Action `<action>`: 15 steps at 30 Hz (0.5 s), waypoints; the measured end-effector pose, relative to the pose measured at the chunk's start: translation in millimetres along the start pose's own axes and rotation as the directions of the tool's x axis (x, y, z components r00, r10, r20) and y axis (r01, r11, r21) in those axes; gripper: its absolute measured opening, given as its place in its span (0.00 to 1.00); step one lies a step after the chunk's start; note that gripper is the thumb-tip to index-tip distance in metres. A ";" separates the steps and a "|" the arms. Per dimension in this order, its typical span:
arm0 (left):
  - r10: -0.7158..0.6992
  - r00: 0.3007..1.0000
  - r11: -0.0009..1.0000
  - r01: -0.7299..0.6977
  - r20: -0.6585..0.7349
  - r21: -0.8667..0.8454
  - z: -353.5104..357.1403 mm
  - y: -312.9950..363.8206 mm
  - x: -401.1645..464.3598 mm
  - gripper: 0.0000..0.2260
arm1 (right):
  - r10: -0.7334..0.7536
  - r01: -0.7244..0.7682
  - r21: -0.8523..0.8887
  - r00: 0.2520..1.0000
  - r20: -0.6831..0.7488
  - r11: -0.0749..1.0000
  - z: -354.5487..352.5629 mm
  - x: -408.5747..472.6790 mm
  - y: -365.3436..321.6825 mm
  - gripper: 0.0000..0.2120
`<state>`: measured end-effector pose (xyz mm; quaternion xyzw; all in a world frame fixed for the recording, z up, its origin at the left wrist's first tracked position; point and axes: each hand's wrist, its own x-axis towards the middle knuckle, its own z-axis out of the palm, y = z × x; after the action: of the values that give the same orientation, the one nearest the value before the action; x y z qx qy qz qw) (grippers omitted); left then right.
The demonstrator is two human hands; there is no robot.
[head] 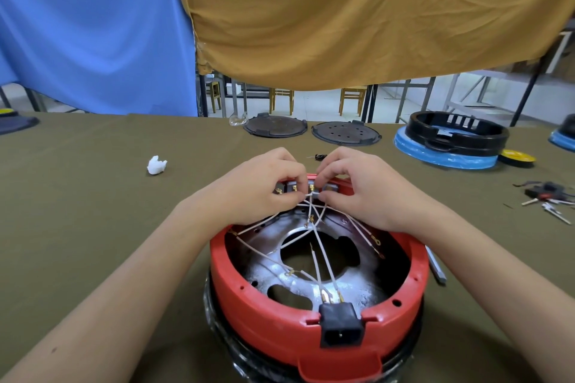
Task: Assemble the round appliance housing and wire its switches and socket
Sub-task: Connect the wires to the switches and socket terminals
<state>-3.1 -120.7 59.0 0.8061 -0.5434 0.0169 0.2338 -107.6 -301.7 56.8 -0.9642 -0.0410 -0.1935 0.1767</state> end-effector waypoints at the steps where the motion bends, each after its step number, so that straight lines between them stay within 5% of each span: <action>1: -0.001 1.000 1.000 0.001 0.001 -0.002 -0.1 0.3 0.0 0.03 | -0.002 0.002 -0.001 1.000 0.003 1.000 -0.3 0.1 -0.1 0.02; 15: -0.007 1.000 1.000 0.007 0.010 -0.004 -1.1 -0.9 -0.2 0.03 | 0.017 -0.017 0.034 1.000 0.005 0.999 -1.2 -0.1 -1.6 0.02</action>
<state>-2.2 -119.8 59.6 0.8076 -0.5417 0.0112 0.2328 -108.4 -300.7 58.4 -0.9618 -0.0365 -0.1890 0.1945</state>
